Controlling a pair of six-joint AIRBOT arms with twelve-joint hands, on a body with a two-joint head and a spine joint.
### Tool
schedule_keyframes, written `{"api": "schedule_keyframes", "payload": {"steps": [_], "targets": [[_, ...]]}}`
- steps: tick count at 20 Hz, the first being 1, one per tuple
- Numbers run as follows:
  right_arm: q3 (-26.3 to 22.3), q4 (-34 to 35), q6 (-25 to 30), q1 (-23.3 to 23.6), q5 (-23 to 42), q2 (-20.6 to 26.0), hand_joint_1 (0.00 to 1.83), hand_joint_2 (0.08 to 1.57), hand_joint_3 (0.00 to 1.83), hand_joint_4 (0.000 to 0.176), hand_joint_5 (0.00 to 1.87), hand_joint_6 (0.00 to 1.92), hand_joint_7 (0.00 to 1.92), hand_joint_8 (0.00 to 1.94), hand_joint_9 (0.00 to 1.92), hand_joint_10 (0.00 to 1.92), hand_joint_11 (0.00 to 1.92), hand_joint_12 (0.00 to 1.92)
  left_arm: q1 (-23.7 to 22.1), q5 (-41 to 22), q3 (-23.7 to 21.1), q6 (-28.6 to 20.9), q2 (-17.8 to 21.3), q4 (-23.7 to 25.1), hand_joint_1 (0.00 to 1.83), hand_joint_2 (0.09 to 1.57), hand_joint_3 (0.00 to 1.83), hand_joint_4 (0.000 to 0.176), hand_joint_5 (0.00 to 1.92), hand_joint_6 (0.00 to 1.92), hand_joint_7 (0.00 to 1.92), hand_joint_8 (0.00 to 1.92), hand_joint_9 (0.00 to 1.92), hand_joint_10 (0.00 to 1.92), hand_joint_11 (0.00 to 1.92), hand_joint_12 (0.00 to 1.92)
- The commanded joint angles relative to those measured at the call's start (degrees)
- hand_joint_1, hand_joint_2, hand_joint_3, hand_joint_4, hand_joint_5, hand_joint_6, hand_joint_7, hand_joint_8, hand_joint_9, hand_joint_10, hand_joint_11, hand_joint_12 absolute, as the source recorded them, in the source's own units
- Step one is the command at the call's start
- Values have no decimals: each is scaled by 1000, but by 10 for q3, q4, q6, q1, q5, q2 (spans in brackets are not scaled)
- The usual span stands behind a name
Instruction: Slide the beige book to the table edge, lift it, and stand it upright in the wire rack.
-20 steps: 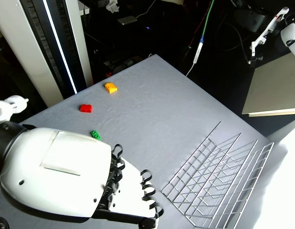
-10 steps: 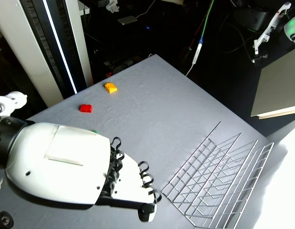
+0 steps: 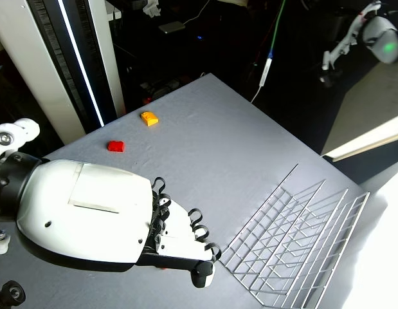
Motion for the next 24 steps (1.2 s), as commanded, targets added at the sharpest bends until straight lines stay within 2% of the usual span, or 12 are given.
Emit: {"api": "schedule_keyframes", "payload": {"steps": [1,2,3,4,7,12,14,17,20,22,24], "targets": [[1,17,-5,8,-12,4,317,1174,0,0,416,4,434,5,438,5,12,1107,-6,-80,3,-3,7,-27,1476,1212,0,0,709,1297,624,1330,742,1298,674,1664],[1,17,-7,7,-12,4,323,1169,0,0,436,11,440,6,445,7,25,1112,-8,-82,0,-2,7,-26,1477,1210,0,0,709,1298,622,1330,745,1295,689,1649],[2,17,-8,6,-13,5,347,1164,0,0,453,16,454,10,456,11,31,1114,-10,-82,-3,-2,8,-24,1484,1164,0,0,809,1147,723,1229,859,1173,806,1584],[2,17,-9,6,-14,5,333,1169,0,0,462,16,458,10,457,10,25,1112,-10,-84,-6,-2,7,-18,1478,1198,0,0,716,1252,652,1301,782,1258,732,1634],[1,17,-13,7,-16,4,323,1170,0,0,445,5,446,3,449,5,17,1123,-4,-94,-15,10,5,-8,1472,1225,1,0,696,1314,586,1367,698,1353,671,1688],[1,17,-21,9,-50,5,324,1168,0,0,432,0,446,1,449,3,22,1130,-6,-95,-16,13,-8,-6,1474,1216,0,0,717,1289,605,1341,703,1339,698,1654],[1,17,-34,12,-87,6,322,1170,0,0,437,2,445,0,444,1,11,1129,-15,-95,-19,20,-17,-6,1477,1207,0,0,722,1280,645,1299,749,1300,673,1663],[1,17,-48,11,-120,7,312,1172,2,0,455,8,467,8,461,8,13,1130,-17,-95,-20,22,-25,-6,1474,1217,0,0,717,1281,592,1351,715,1341,695,1650],[1,17,-48,9,-121,9,344,1161,0,0,469,10,469,6,467,8,25,1125,-18,-97,-22,22,-30,-8,1477,1210,0,0,704,1273,639,1327,749,1312,677,1667],[0,17,-46,7,-112,11,323,1166,0,0,454,3,458,1,455,2,15,1117,-18,-98,-24,22,-35,-15,1477,1205,0,0,713,1266,647,1306,749,1305,703,1648],[0,17,-1,9,-118,13,352,1154,0,0,439,0,460,1,460,2,32,1102,-23,-98,-28,22,-44,-16,1476,1205,0,0,721,1266,661,1292,742,1303,690,1664]]}}
